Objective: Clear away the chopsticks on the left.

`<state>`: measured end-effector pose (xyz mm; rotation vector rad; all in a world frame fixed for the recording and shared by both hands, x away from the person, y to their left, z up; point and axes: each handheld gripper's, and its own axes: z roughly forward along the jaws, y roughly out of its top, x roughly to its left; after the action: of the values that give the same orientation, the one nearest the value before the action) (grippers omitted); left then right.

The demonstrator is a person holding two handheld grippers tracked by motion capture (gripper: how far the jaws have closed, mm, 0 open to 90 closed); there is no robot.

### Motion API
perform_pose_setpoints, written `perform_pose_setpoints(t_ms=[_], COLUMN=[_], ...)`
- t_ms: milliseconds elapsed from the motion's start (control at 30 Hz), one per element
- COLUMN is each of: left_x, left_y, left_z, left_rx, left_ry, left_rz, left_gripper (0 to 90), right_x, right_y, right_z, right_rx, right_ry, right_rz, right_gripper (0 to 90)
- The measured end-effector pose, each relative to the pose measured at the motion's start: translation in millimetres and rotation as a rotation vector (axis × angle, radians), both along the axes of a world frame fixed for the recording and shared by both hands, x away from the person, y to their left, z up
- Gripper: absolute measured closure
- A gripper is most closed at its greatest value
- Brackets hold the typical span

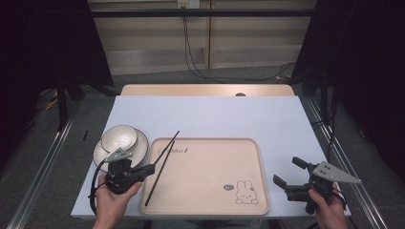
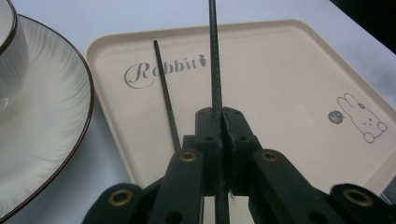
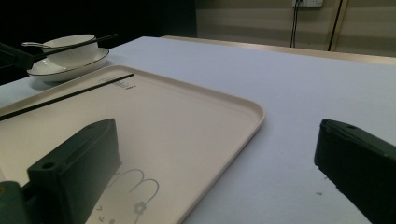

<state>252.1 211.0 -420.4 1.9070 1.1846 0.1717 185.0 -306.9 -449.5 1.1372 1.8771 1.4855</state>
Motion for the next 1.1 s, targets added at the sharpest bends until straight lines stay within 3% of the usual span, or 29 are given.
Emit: perform_pose_setpoints(t_ms=[267, 533, 633, 933, 1100], left_x=[6.9, 7.7, 6.4, 9.1, 13.8], left_y=[-16.8, -22.8, -22.8, -30.9, -35.7], left_z=[-11.8, -20.9, -26.1, -31.8, -35.2], left_rx=[0.039, 0.067, 0.06, 0.091, 0.115], left_ry=[0.039, 0.071, 0.097, 0.154, 0.165], left_rz=[0.059, 0.08, 0.093, 0.11, 0.12], left_gripper=[86.0, 86.0, 86.0, 86.0, 85.9], right_x=[0.6, 0.9, 0.9, 0.9, 0.7], right_y=[0.6, 1.6, 1.8, 2.2, 2.5], right_z=[-0.1, -0.7, -0.8, -0.6, -0.6], right_rx=[-0.001, -0.002, -0.002, 0.003, 0.004], right_ry=[-0.001, 0.0, 0.0, 0.003, 0.002], right_rz=[0.004, 0.006, 0.006, 0.008, 0.006], right_gripper=[0.0, 0.0, 0.0, 0.0, 0.0])
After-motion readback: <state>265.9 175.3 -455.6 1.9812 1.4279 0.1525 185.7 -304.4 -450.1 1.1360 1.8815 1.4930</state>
